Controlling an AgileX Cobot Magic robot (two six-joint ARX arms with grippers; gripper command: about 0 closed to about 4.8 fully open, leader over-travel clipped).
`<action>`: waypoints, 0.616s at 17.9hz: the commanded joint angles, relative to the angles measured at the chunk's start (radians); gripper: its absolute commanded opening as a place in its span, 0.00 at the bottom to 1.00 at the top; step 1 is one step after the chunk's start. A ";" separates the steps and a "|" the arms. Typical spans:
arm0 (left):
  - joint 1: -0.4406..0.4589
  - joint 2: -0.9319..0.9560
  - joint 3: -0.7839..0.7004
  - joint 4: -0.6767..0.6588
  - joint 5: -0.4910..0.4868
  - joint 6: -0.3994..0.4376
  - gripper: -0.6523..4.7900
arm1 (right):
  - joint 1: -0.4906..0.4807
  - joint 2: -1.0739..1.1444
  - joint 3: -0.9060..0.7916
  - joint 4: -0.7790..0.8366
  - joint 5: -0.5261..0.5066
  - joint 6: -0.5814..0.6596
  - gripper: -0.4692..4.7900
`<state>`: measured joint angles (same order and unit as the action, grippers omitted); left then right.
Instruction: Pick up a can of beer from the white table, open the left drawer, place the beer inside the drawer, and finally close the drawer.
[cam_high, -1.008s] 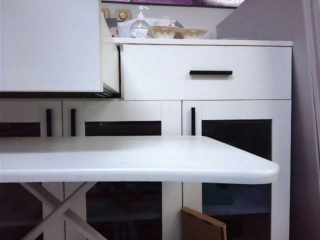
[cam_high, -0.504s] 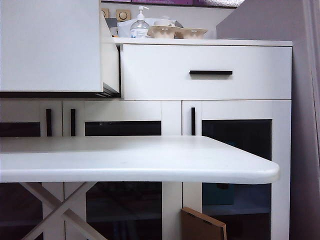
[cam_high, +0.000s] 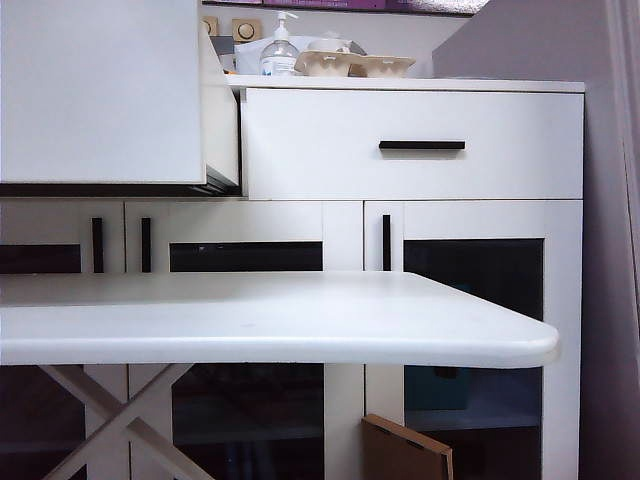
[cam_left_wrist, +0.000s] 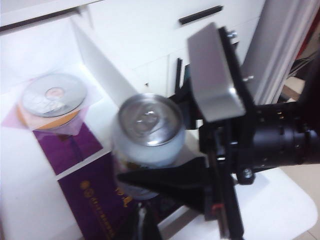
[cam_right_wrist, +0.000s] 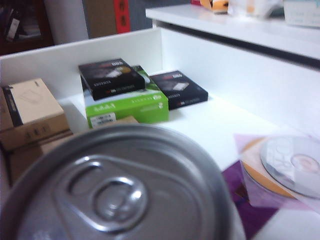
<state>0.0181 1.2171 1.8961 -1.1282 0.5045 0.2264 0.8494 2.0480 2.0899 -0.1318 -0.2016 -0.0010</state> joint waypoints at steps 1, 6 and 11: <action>0.000 -0.003 0.004 0.006 -0.001 0.003 0.11 | 0.000 0.001 0.013 0.045 0.005 0.001 0.46; 0.000 -0.003 0.004 0.007 0.000 0.003 0.11 | 0.002 0.022 0.013 0.023 0.000 0.001 0.58; 0.000 -0.003 0.004 0.009 0.000 0.004 0.11 | 0.001 0.021 0.013 0.007 -0.004 0.000 0.79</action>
<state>0.0177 1.2167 1.8961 -1.1271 0.5041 0.2283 0.8471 2.0708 2.0968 -0.1230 -0.1947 0.0116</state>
